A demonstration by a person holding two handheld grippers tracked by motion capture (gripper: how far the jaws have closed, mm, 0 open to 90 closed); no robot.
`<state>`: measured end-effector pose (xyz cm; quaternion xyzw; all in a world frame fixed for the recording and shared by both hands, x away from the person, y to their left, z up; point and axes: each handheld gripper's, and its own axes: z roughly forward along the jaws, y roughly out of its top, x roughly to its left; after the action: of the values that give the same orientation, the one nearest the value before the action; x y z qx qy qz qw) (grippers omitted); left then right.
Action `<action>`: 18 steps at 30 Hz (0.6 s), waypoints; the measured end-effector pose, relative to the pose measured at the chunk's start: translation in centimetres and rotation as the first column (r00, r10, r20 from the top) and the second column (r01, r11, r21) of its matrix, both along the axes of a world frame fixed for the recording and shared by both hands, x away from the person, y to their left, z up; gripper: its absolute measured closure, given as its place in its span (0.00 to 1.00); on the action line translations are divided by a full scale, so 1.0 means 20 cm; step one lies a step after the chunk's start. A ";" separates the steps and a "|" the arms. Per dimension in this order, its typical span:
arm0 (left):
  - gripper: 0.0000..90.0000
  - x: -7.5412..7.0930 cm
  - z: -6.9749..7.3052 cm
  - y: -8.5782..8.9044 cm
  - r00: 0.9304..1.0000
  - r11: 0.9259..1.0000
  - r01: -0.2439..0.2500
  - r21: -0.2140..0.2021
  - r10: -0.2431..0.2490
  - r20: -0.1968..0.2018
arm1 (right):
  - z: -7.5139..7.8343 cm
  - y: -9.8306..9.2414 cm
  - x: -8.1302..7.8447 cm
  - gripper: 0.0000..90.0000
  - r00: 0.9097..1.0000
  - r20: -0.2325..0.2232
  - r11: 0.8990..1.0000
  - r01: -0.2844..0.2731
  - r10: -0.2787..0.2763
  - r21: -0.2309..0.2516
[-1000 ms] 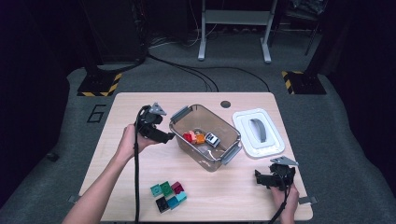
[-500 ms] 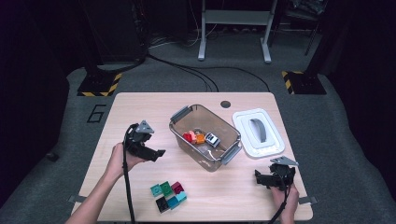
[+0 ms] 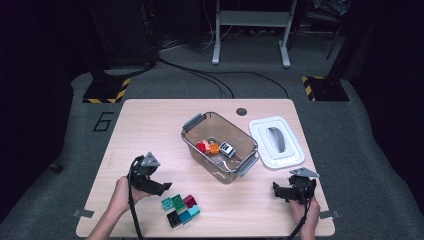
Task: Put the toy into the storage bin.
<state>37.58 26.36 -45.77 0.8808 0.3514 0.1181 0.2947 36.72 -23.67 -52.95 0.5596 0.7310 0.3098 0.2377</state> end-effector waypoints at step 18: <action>0.21 -0.16 -0.16 -0.04 0.993 0.997 0.075 -0.025 -0.077 -0.093 | 0.00 0.00 0.00 0.00 1.000 -0.001 1.000 0.002 -0.002 0.000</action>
<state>34.42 25.54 -49.06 0.8949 0.3323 0.0615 0.2913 36.72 -23.66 -52.94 0.5604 0.7306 0.3095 0.2375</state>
